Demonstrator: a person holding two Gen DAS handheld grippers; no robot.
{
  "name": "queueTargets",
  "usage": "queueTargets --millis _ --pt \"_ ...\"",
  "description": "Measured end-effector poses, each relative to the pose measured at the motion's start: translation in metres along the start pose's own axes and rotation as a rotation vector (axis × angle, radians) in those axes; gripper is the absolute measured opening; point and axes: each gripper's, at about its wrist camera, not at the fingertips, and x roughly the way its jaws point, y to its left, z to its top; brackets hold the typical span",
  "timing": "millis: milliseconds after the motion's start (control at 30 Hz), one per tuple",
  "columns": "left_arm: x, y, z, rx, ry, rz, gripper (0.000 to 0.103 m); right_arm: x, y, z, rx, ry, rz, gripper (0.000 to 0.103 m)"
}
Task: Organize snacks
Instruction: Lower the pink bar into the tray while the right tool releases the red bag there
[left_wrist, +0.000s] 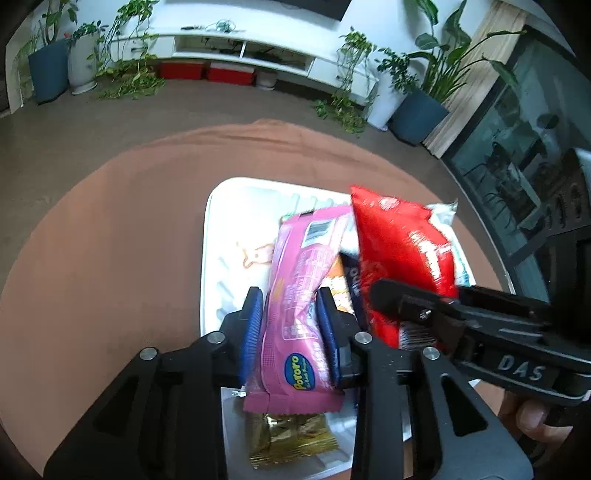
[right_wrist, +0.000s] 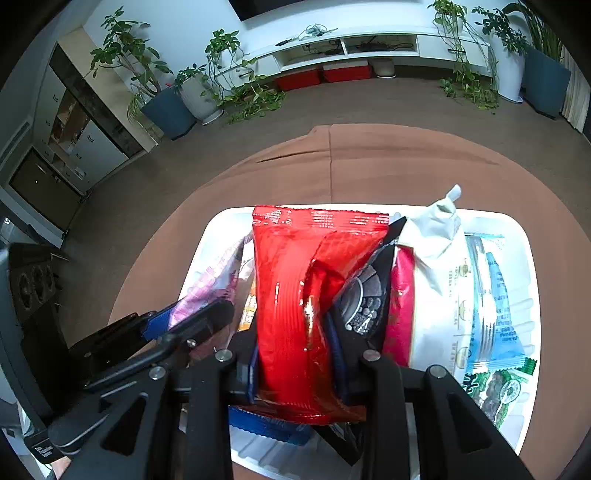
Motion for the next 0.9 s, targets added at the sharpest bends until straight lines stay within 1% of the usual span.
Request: queueTargets --millis 333,433,500,567,600,667,767,833,900 --pt "0.013 0.0 -0.003 -0.007 -0.01 -0.001 0.03 0.006 -0.003 0.002 -0.014 -0.008 -0.012 0.035" --pt "0.002 -0.003 -0.005 -0.012 -0.016 0.001 0.03 0.003 -0.003 0.001 -0.004 -0.008 -0.011 0.039" --pt "-0.002 -0.002 -0.006 -0.018 -0.022 0.003 0.031 0.0 -0.002 0.001 -0.004 -0.016 -0.015 0.043" --pt "-0.007 -0.001 -0.006 -0.028 -0.037 0.018 0.04 -0.004 -0.002 0.002 -0.004 -0.026 -0.012 0.049" --pt "-0.01 0.002 -0.006 -0.036 -0.045 0.009 0.042 -0.006 -0.002 0.002 -0.001 -0.031 -0.011 0.05" --pt "-0.013 0.003 -0.006 -0.043 -0.051 -0.007 0.044 -0.011 -0.003 0.003 0.002 -0.043 -0.008 0.057" --pt "-0.019 0.002 -0.007 -0.037 -0.06 -0.005 0.048 -0.016 -0.004 0.003 0.002 -0.054 -0.012 0.061" --pt "-0.023 0.001 -0.009 -0.041 -0.068 -0.01 0.054 -0.02 -0.005 0.002 0.011 -0.064 -0.011 0.064" --pt "-0.027 0.001 -0.009 -0.039 -0.074 -0.017 0.058 -0.025 -0.007 0.0 0.018 -0.073 -0.007 0.067"
